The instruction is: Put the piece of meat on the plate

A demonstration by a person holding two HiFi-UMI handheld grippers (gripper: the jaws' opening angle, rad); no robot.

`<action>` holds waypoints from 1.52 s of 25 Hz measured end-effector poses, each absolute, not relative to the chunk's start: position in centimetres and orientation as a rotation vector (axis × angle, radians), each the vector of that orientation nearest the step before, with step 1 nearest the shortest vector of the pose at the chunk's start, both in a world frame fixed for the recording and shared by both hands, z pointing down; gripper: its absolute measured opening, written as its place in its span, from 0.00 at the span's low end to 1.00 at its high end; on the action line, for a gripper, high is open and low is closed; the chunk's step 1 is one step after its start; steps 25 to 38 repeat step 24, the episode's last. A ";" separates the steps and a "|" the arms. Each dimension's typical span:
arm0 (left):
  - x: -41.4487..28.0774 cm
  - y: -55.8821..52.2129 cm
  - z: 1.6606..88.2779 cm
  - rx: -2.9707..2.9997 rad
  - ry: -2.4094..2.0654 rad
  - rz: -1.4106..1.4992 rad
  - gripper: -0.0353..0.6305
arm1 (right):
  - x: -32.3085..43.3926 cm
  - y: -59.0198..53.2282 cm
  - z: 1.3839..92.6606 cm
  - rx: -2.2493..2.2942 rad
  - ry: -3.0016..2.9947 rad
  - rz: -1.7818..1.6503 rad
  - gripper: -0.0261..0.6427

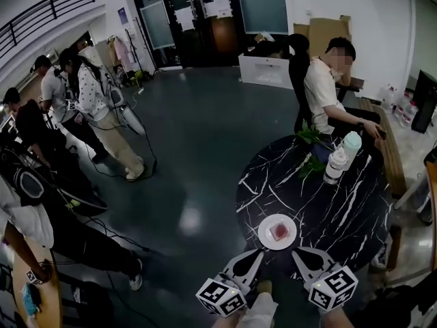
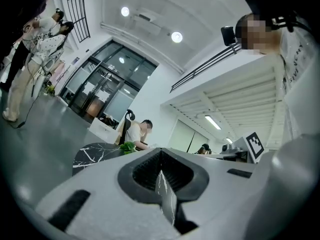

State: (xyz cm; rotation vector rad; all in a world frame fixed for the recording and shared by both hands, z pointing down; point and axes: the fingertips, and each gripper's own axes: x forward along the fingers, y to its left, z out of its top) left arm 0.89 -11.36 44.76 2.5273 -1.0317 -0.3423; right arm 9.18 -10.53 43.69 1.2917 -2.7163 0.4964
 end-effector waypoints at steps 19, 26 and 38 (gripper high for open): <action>1.1 -10.5 40.3 2.622 -1.053 -0.354 0.07 | 9.4 -9.9 39.0 1.318 -2.833 0.419 0.06; 1.5 -10.6 40.6 2.613 -1.066 -0.350 0.07 | 10.1 -10.0 39.6 1.322 -2.827 0.427 0.06; 1.5 -10.6 40.6 2.613 -1.066 -0.350 0.07 | 10.1 -10.0 39.6 1.322 -2.827 0.427 0.06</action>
